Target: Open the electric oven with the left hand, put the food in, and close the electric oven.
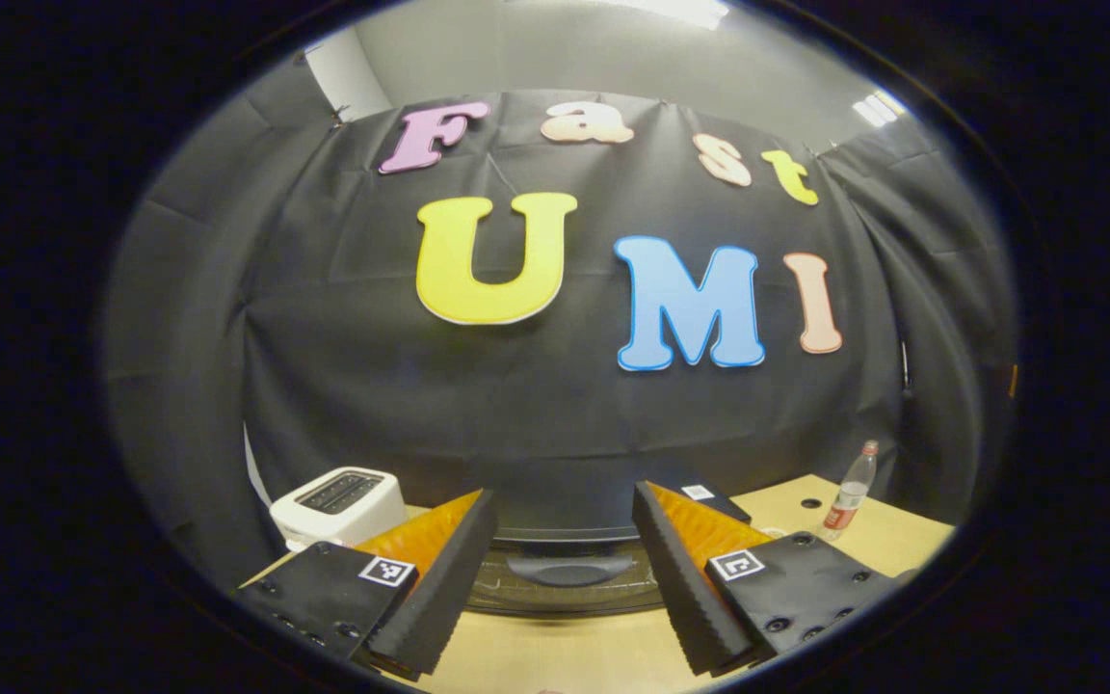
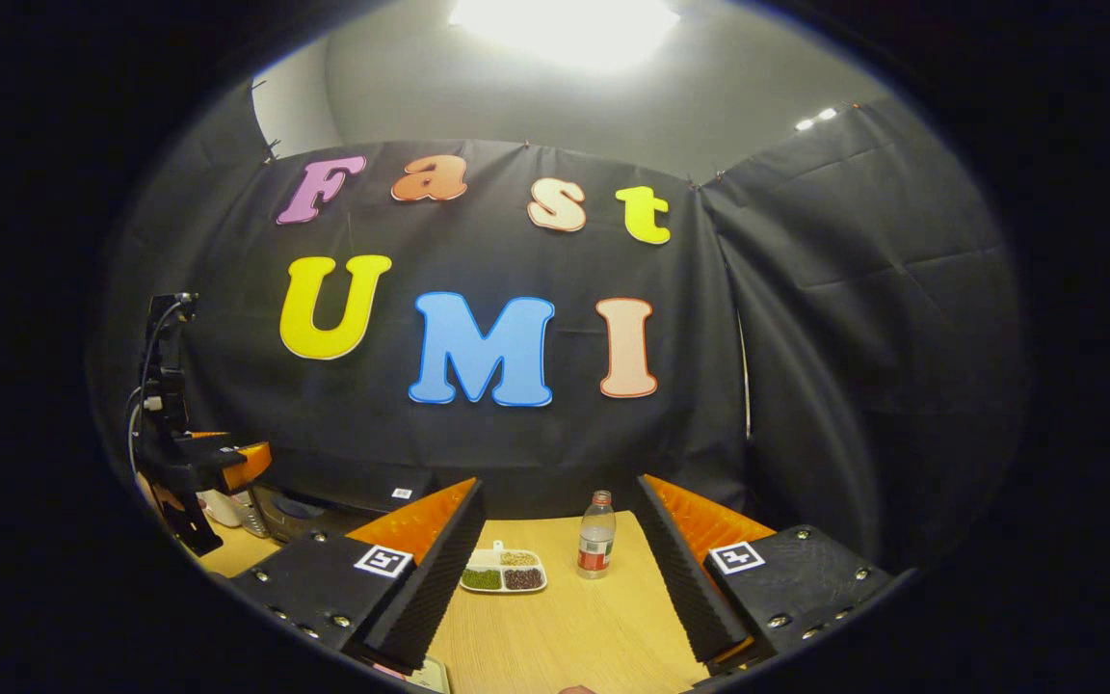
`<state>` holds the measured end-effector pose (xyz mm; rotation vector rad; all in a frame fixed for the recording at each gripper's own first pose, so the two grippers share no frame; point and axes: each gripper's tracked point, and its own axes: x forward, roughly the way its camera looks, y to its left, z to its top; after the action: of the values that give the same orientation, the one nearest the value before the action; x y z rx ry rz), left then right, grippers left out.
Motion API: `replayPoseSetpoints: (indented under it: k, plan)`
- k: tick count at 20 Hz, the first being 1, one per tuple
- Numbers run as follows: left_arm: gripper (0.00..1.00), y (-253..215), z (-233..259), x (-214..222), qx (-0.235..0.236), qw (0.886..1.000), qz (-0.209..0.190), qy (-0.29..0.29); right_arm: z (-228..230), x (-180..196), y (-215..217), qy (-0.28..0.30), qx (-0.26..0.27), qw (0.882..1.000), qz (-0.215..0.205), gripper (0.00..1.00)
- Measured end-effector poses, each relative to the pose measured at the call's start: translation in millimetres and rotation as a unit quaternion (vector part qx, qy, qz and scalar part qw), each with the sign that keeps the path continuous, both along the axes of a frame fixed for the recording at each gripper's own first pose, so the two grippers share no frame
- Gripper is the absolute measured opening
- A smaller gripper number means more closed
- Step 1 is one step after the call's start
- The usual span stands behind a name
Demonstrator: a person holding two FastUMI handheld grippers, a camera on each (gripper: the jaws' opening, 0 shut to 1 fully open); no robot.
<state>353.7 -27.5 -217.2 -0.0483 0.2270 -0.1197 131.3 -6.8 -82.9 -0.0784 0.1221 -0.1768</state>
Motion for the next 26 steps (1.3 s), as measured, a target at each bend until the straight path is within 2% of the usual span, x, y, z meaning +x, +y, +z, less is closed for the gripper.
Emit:
replayPoseSetpoints:
  k: [4,5,6,12,13,14,15,16,18,19,20,21,26]
  plan:
    - [0.95,-7,-52,29,0.006,0.999,-0.003,0.035,-4,0,-5,0.015,-0.032,0.999,-0.018,0.96]
    - [0.91,-9,-63,35,0.007,0.999,-0.005,0.043,-6,1,-7,0.018,-0.036,0.999,-0.023,0.96]
    - [1.00,-11,-73,40,0.008,0.999,-0.006,0.049,-7,0,-10,0.022,-0.040,0.999,-0.029,0.96]
    - [0.96,-22,-112,53,0.011,0.997,-0.008,0.076,-6,1,-27,0.029,-0.054,0.997,-0.055,0.96]
    - [1.00,-22,-110,55,0.018,0.998,-0.008,0.064,-7,1,-27,0.030,-0.053,0.997,-0.055,0.96]
    - [0.92,-22,-113,58,0.024,0.998,-0.006,0.063,-7,2,-27,0.031,-0.052,0.997,-0.053,0.96]
    - [1.00,-23,-114,55,0.030,0.998,-0.004,0.063,-6,1,-26,0.030,-0.053,0.997,-0.052,0.96]
    - [0.96,-23,-112,58,0.034,0.998,-0.002,0.051,-5,1,-25,0.029,-0.056,0.997,-0.049,0.96]
    - [0.95,-23,-111,55,0.031,0.998,0.005,0.047,-3,2,-23,0.028,-0.062,0.997,-0.043,0.96]
    - [1.00,-23,-112,54,0.030,0.998,0.009,0.050,-2,2,-23,0.027,-0.063,0.997,-0.038,0.96]
    - [1.00,-22,-112,51,0.031,0.998,0.013,0.046,-1,1,-23,0.027,-0.064,0.997,-0.034,0.96]
    - [0.96,-22,-112,50,0.033,0.998,0.016,0.046,0,1,-22,0.026,-0.065,0.997,-0.030,0.96]
    - [0.98,-22,-113,32,0.034,0.998,0.026,0.051,5,-2,-27,0.023,-0.062,0.998,-0.020,0.96]
